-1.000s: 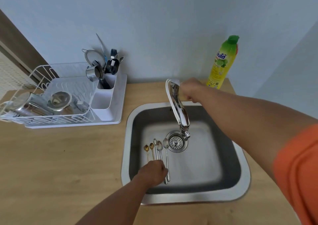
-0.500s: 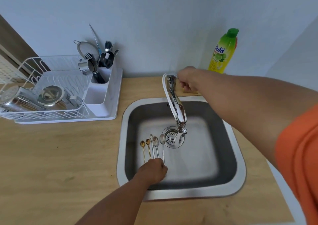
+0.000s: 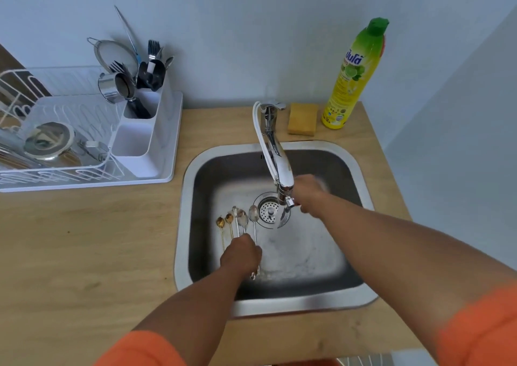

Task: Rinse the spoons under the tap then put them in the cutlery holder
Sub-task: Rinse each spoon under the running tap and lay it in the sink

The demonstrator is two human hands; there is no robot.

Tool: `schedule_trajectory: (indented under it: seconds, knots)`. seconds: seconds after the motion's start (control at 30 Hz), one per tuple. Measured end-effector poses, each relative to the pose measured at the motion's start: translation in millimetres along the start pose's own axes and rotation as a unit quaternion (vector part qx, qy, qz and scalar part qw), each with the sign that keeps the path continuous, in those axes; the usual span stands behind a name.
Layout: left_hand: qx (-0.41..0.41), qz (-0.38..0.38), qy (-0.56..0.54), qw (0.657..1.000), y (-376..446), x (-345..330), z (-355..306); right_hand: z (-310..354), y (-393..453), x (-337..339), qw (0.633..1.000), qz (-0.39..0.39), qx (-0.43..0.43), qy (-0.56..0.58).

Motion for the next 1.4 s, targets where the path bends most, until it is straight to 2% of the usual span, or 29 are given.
schedule_trajectory:
  seconds: [0.1,0.27,0.53,0.83,1.0,1.2,1.27,1.4]
  knots:
    - [0.015,-0.021,0.012,1.0,6.0,-1.5,-1.0,-33.7,-14.2,-21.3,1.0,0.009,-0.017,-0.006]
    - [0.032,-0.045,0.028,0.998,19.0,-6.2,-4.6,-72.7,-26.2,-47.4,0.995,0.023,-0.093,0.029]
    - [0.054,-0.03,0.007,0.998,31.9,-18.3,-10.0,-110.6,-29.4,-79.6,0.988,0.063,-0.139,0.02]
    - [0.041,0.023,-0.022,0.999,35.2,-28.9,-14.9,-111.1,-17.5,-92.4,0.994,0.06,-0.094,-0.011]
    - [0.028,0.079,-0.108,0.991,31.7,-30.1,-20.0,-108.2,-15.3,-84.2,0.994,0.058,-0.09,-0.006]
    - [0.051,0.173,-0.203,0.962,15.3,-32.8,-29.0,-104.7,-17.2,-72.8,0.991,0.085,-0.092,0.04]
    - [0.066,0.176,-0.224,0.956,12.3,-29.6,-29.0,-102.1,-17.4,-68.3,0.991,0.087,-0.082,0.051]
    - [0.137,0.13,-0.28,0.941,15.3,-21.2,-25.8,-96.6,-17.8,-59.6,0.995,0.077,-0.048,0.03]
Point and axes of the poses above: each hand's wrist, its own y-axis towards the middle knuckle, its own x-axis out of the back of the hand, z = x × y, the point moved 8 cm from there along y, towards the middle knuckle, and after that the axes turned 12 degrees about -z, right-handed, at the moved point
